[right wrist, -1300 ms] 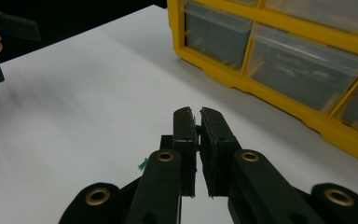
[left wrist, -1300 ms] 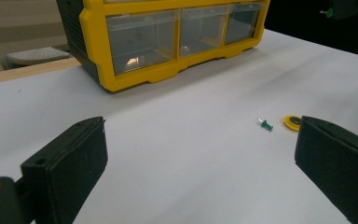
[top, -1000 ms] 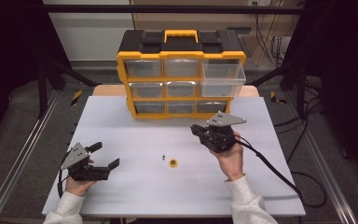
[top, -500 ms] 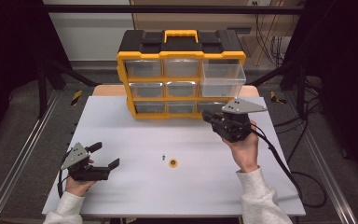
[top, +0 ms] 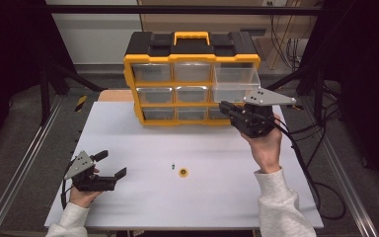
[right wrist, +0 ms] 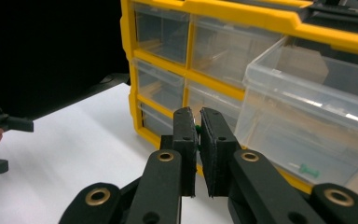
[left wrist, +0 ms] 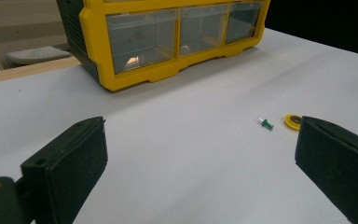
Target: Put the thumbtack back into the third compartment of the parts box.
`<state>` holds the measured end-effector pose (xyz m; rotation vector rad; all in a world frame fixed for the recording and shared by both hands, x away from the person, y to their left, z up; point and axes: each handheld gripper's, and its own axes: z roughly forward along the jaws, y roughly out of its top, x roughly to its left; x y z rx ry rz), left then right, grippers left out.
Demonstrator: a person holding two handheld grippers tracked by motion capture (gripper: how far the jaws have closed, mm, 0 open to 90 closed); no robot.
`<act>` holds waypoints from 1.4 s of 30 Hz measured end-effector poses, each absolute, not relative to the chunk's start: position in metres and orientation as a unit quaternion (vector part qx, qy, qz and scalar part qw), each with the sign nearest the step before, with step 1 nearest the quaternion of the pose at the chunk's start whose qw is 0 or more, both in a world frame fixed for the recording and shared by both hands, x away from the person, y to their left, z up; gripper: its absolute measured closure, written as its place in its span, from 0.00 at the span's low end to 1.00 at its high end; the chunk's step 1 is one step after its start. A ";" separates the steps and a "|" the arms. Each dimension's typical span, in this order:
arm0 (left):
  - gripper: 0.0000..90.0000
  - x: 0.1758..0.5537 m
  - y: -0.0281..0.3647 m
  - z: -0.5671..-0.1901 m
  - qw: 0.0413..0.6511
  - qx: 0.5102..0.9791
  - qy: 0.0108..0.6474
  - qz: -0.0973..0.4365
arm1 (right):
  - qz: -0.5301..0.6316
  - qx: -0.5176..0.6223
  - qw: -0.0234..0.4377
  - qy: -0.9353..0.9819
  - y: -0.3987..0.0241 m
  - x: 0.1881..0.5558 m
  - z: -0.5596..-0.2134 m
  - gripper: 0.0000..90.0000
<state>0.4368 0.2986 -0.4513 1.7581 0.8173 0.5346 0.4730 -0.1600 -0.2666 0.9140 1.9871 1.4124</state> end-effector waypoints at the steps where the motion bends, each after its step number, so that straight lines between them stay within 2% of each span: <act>1: 0.02 0.437 0.298 -0.451 0.537 0.737 0.343 0.224 | 0.523 0.339 0.268 0.735 -0.160 0.474 -0.265 0.95; 15: 0.02 0.437 0.299 -0.451 0.537 0.737 0.342 0.225 | 0.519 0.349 0.293 0.723 -0.163 0.486 -0.239 0.95; 42: 0.02 0.437 0.299 -0.451 0.540 0.735 0.343 0.224 | 0.500 0.394 0.328 0.698 -0.172 0.528 -0.232 0.95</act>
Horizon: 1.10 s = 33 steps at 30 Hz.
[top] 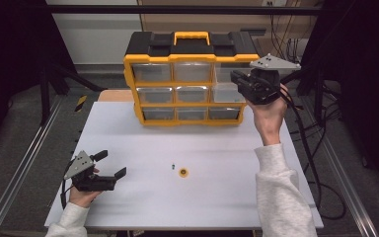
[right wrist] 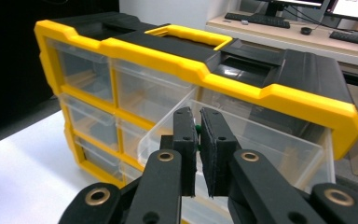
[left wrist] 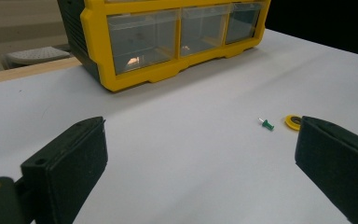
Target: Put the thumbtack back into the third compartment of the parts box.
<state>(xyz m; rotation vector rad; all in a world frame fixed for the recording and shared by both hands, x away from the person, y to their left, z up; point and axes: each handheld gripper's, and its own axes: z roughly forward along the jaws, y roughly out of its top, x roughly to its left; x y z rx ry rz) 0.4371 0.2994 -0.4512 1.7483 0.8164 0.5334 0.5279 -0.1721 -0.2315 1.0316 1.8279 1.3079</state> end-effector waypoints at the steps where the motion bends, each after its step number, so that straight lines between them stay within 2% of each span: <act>1: 0.02 0.437 0.299 -0.451 0.540 0.735 0.343 0.225 | 0.497 0.396 0.330 0.698 -0.172 0.530 -0.232 0.95; 33: 0.02 0.437 0.300 -0.450 0.541 0.734 0.344 0.224 | 0.443 0.466 0.329 0.692 -0.184 0.565 -0.246 0.93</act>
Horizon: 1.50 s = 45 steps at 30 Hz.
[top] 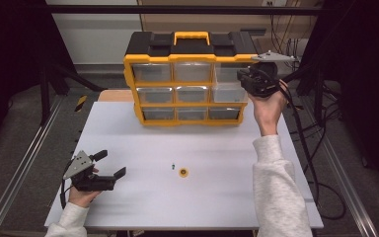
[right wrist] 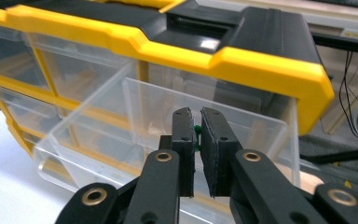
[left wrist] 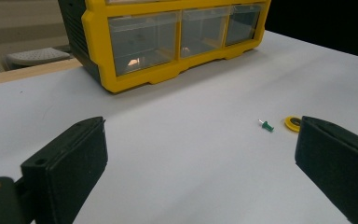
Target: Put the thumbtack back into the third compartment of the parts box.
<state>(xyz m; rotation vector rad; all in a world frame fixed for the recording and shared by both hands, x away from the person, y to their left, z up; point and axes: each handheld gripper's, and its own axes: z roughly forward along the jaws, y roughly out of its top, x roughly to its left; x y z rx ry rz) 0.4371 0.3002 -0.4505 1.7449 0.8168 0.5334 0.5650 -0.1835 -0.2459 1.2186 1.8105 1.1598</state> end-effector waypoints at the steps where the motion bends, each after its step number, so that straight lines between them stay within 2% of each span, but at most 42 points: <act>1: 0.02 0.437 0.300 -0.451 0.540 0.734 0.344 0.225 | 0.440 0.469 0.328 0.692 -0.184 0.565 -0.247 0.91; 5: 0.02 0.437 0.300 -0.450 0.541 0.734 0.344 0.224 | 0.442 0.469 0.331 0.689 -0.185 0.565 -0.247 0.84; 9: 0.02 0.437 0.300 -0.450 0.541 0.734 0.344 0.224 | 0.460 0.460 0.337 0.681 -0.188 0.560 -0.242 0.72; 13: 0.02 0.437 0.300 -0.451 0.541 0.734 0.344 0.224 | 0.487 0.442 0.349 0.667 -0.190 0.549 -0.236 0.47; 16: 0.02 0.437 0.300 -0.450 0.540 0.735 0.343 0.224 | 0.506 0.427 0.362 0.656 -0.188 0.541 -0.233 0.24; 20: 0.02 0.437 0.300 -0.450 0.541 0.734 0.344 0.224 | 0.511 0.423 0.369 0.651 -0.185 0.529 -0.233 0.07; 27: 0.02 0.437 0.300 -0.450 0.541 0.734 0.344 0.224 | 0.526 0.409 0.360 0.653 -0.177 0.508 -0.240 0.01; 45: 0.02 0.436 0.300 -0.450 0.542 0.734 0.343 0.225 | 0.542 0.386 0.328 0.671 -0.161 0.471 -0.278 0.00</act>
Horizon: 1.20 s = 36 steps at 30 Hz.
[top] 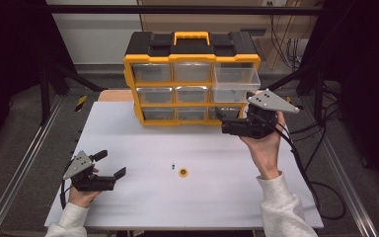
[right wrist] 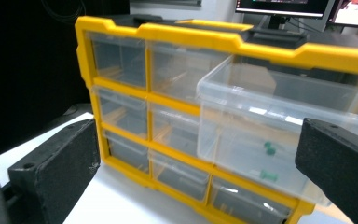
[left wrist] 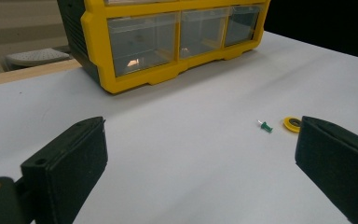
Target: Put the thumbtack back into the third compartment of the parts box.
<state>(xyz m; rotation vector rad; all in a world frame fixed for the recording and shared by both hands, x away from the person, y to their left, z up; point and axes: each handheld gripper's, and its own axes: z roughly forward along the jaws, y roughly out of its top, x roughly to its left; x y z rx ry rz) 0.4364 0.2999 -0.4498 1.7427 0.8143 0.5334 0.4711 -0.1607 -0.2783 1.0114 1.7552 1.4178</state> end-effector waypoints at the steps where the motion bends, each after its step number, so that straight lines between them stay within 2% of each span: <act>1: 0.02 0.436 0.300 -0.450 0.542 0.734 0.343 0.225 | 0.543 0.386 0.327 0.671 -0.160 0.470 -0.281 0.00; 22: 0.02 0.436 0.300 -0.450 0.542 0.733 0.343 0.225 | 0.529 0.394 0.278 0.699 -0.141 0.466 -0.339 0.00; 36: 0.02 0.436 0.301 -0.449 0.542 0.733 0.343 0.226 | 0.507 0.392 0.247 0.727 -0.110 0.473 -0.375 0.00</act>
